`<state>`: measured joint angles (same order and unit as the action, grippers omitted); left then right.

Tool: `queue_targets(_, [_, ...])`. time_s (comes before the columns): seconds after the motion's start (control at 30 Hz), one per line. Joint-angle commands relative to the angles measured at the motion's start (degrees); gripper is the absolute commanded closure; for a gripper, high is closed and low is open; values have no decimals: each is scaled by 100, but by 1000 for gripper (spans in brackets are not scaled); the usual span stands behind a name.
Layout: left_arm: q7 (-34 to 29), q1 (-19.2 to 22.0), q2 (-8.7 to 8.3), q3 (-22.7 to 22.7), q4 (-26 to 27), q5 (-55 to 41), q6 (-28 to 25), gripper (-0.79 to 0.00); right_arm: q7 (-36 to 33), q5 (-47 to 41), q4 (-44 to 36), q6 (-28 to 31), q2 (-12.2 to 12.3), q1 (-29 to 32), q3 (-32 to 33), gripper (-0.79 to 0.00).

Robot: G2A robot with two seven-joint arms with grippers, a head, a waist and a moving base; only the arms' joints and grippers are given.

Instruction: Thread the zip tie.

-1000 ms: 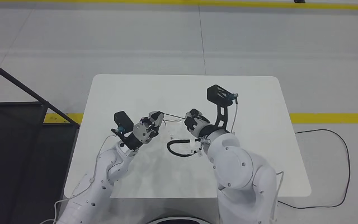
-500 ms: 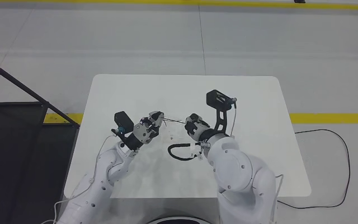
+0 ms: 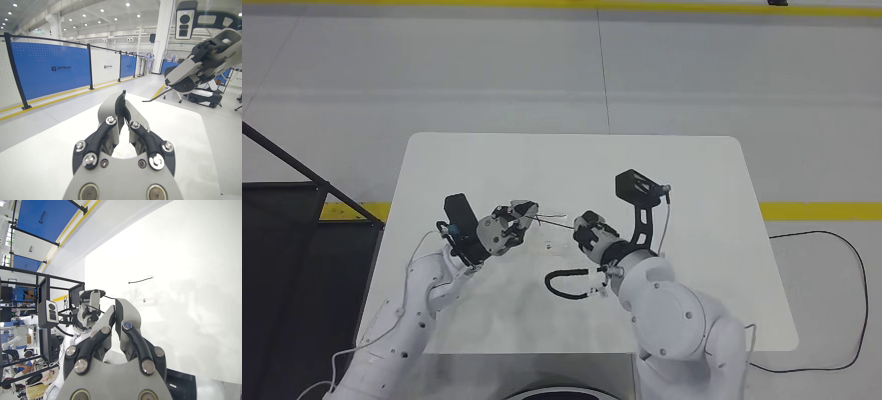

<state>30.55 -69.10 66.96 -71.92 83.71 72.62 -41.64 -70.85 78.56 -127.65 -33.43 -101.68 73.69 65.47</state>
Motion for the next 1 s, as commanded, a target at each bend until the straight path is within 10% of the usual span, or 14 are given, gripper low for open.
queue_targets(0.0, [33,20,5,22,-21,15,14,0,34,-69,-8,-35,3,4,8,0])
queue_targets(0.97, [191,45,12,63,-44,132,109,0,258,-370,334,-260,-153,-219,354,0])
